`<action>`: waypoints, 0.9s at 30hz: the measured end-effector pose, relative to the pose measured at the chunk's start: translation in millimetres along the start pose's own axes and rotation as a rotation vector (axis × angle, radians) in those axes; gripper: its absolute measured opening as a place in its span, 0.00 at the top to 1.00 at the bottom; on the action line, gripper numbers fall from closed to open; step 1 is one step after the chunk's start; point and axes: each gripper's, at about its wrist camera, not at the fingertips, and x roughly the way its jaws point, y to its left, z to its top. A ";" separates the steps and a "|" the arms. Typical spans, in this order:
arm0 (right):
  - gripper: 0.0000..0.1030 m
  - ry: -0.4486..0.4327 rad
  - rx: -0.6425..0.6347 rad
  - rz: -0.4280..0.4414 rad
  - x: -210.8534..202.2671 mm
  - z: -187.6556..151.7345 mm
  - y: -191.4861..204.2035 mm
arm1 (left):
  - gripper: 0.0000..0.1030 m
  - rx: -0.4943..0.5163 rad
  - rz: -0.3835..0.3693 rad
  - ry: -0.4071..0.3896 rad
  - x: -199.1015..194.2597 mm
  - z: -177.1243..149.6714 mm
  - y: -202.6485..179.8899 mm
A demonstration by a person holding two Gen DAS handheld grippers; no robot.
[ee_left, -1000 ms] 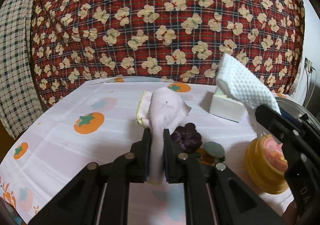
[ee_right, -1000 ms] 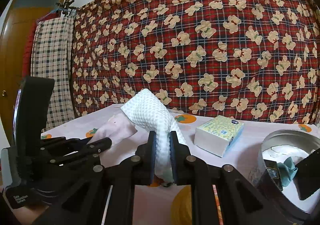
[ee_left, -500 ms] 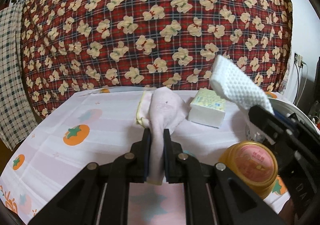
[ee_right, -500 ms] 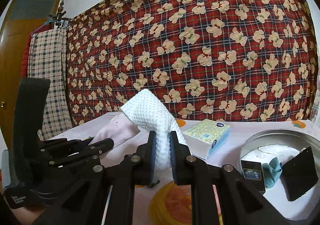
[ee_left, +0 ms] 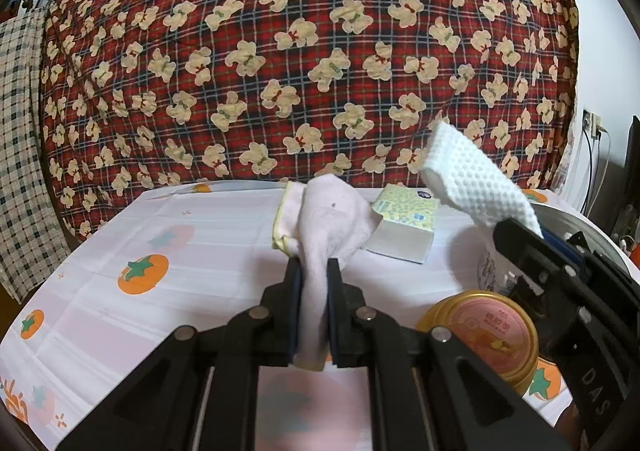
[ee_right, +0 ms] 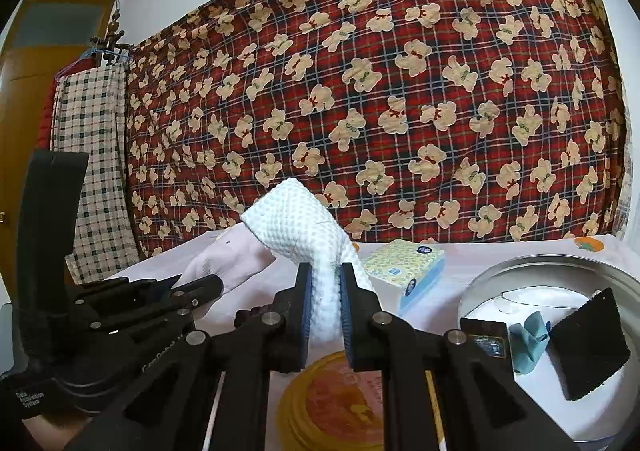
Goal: Organize soft objects
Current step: 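Carry the pink cloth and white mesh cloth over the silver basin with both grippers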
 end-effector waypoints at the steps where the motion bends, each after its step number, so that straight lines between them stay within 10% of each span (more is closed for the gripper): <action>1: 0.86 -0.001 0.001 -0.002 -0.4 -0.5 -0.8 | 0.91 -0.001 -0.002 0.001 0.5 -0.1 -0.8; 27: 0.86 -0.027 0.052 -0.081 -23.5 11.2 -53.7 | 0.91 0.081 -0.078 -0.013 -0.6 19.1 -60.4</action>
